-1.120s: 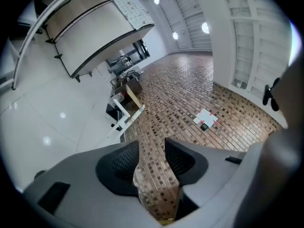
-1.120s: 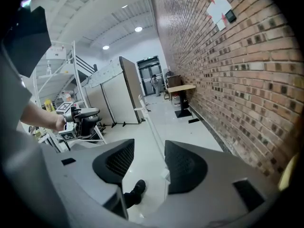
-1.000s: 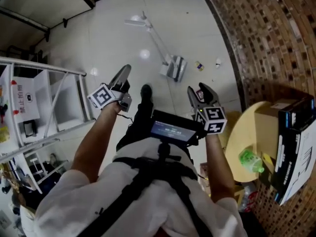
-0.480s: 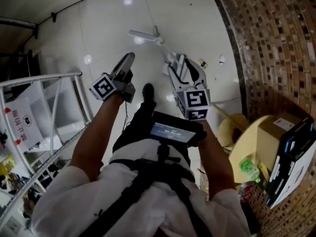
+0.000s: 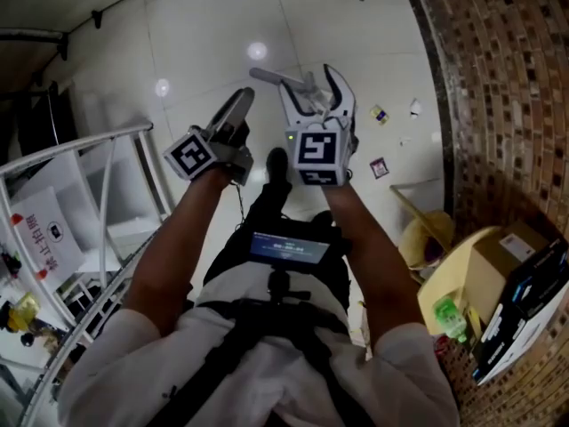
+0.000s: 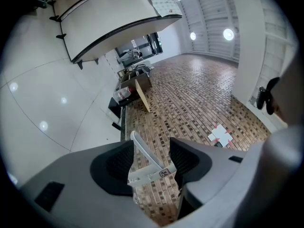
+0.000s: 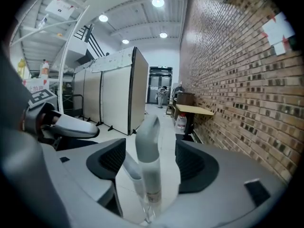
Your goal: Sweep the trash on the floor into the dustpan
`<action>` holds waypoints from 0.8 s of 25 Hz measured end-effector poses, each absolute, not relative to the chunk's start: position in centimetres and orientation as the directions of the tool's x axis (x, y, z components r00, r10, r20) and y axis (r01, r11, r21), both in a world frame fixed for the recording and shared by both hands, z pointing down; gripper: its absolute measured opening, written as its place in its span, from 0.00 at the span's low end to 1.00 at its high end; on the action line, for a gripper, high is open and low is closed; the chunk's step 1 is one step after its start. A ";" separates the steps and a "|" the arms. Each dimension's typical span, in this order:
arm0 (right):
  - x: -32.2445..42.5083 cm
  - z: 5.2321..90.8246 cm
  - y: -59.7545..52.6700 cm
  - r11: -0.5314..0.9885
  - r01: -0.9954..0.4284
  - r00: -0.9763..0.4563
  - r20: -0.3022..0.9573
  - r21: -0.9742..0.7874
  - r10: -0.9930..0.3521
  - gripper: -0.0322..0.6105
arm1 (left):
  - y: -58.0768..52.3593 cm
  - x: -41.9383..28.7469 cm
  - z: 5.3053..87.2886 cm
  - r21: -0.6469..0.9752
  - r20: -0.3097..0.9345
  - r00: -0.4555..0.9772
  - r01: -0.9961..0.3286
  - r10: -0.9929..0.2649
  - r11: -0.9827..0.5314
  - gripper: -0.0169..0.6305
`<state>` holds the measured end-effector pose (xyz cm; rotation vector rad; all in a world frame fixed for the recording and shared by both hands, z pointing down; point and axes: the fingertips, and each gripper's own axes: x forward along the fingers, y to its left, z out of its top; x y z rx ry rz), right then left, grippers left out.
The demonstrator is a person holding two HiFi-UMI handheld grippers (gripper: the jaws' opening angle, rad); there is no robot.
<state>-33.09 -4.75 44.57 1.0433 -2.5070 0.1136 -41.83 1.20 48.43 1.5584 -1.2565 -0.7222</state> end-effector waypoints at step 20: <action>-24.6 47.8 -10.6 0.550 -0.816 -0.399 0.516 0.178 -0.758 0.11 | -0.8 -39.3 49.3 0.962 0.058 0.466 -0.264 -0.883 -0.076 0.37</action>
